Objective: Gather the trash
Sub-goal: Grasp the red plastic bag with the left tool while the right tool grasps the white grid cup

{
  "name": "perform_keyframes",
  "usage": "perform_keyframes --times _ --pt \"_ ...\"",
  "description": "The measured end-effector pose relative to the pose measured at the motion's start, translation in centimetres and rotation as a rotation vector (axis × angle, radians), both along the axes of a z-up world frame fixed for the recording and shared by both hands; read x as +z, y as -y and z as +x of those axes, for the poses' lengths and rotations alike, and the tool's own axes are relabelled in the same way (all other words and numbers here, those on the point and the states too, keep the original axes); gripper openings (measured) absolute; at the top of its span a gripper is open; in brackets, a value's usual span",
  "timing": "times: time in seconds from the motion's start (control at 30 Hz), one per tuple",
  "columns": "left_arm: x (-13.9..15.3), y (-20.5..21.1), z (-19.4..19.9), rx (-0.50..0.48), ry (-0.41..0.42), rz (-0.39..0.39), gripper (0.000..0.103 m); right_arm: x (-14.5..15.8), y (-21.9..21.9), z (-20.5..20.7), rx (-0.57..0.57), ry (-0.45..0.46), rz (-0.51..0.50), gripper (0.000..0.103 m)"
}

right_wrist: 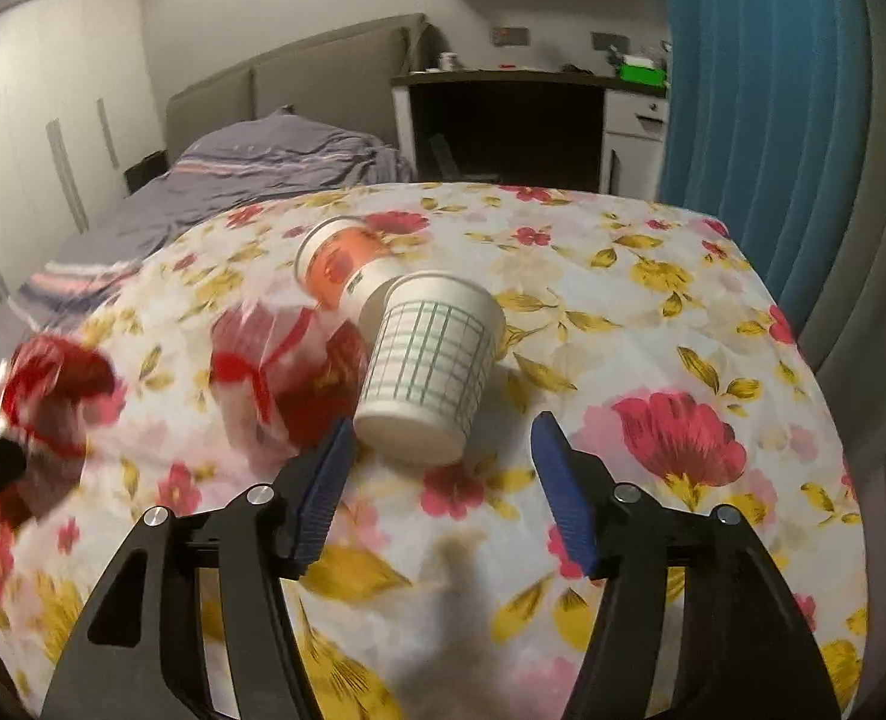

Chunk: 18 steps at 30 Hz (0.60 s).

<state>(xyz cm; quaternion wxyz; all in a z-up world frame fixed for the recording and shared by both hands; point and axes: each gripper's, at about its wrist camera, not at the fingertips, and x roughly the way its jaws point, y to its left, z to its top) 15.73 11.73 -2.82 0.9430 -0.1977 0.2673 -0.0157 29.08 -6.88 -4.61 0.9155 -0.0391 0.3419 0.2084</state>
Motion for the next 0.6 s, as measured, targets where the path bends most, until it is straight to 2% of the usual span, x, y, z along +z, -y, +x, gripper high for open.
perform_keyframes --times 0.17,0.3,0.6 --pt "-0.4 -0.5 0.0 -0.001 -0.01 -0.009 0.03 -0.3 -1.7 2.2 -0.048 -0.039 0.002 0.06" --pt "-0.5 -0.7 0.1 -0.006 -0.011 -0.007 0.03 -0.9 -3.2 3.6 -0.052 -0.078 -0.015 0.055" --pt "-1.0 -0.9 0.6 -0.003 -0.026 -0.013 0.03 -1.6 -3.4 4.7 -0.062 -0.114 -0.008 0.054"
